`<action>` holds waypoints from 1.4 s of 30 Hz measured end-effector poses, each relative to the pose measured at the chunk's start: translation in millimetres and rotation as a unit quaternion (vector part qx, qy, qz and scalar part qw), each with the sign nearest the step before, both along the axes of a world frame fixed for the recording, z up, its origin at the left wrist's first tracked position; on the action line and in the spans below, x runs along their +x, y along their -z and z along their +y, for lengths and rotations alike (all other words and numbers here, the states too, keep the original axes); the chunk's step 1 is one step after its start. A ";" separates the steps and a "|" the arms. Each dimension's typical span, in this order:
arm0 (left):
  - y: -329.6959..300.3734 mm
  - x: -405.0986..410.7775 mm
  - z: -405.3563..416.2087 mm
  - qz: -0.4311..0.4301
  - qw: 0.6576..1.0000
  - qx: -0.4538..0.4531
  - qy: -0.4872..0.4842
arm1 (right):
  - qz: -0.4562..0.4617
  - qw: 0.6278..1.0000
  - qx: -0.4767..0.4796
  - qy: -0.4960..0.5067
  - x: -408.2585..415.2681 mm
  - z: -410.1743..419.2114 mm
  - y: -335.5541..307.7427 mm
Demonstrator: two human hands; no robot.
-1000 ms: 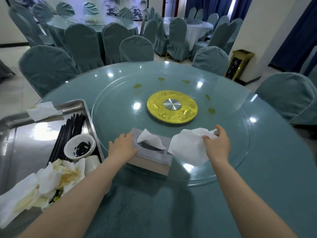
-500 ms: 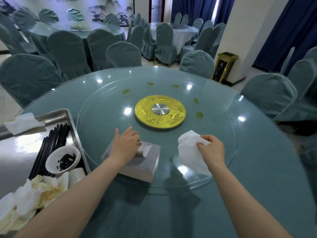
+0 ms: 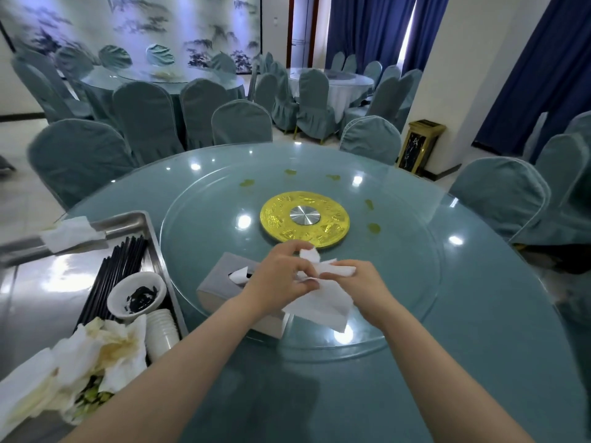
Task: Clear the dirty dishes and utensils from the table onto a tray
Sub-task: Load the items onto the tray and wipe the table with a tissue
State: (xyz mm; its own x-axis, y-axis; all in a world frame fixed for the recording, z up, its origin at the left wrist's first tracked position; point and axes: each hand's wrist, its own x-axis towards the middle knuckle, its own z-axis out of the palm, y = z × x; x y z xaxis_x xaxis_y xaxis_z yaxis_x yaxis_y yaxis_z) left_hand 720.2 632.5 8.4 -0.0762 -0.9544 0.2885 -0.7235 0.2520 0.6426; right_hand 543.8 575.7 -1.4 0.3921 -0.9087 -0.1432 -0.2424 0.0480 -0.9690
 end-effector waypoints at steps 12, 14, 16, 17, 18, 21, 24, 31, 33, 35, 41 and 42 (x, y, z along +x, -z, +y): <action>25.3 -1.7 19.7 0.003 0.996 0.029 -0.080 | 0.007 0.996 0.006 -0.087 -5.9 29.9 14.7; 34.1 -1.8 19.8 0.018 0.994 0.046 -0.096 | 0.028 0.999 0.002 -0.038 -12.5 27.9 22.4; 43.7 -0.8 19.5 0.032 0.990 0.077 -0.112 | 0.047 0.999 0.009 0.013 -22.6 23.9 30.8; 48.6 0.3 18.7 0.030 0.988 0.094 -0.119 | 0.064 0.997 0.013 0.034 -28.0 20.9 36.3; 54.0 1.3 18.1 0.022 0.986 0.113 -0.124 | 0.085 0.995 0.015 0.053 -33.9 17.4 42.0; 71.6 2.8 13.5 -0.016 0.975 0.182 -0.127 | 0.101 0.986 0.011 0.133 -53.6 6.6 58.1; 88.8 4.7 6.9 -0.061 0.964 0.225 -0.131 | 0.063 0.979 -0.005 0.194 -72.1 -4.5 70.2; 121.5 10.7 2.7 -0.254 0.917 0.276 -0.134 | 0.323 0.938 -0.104 0.073 -99.2 -31.6 124.9; 125.0 14.7 0.6 -0.252 0.917 0.277 -0.134 | 0.431 0.892 -0.123 -0.062 -102.0 -30.3 144.9; 127.9 21.4 -1.2 -0.242 0.920 0.280 -0.131 | 0.464 0.866 -0.127 -0.135 -100.5 -23.7 164.9; 130.7 51.6 -2.2 -0.208 0.930 0.271 -0.138 | 0.453 0.870 -0.147 -0.126 -82.0 -6.2 188.5; 129.3 57.6 -2.1 -0.210 0.928 0.273 -0.140 | 0.455 0.868 -0.154 -0.128 -75.8 -2.7 188.5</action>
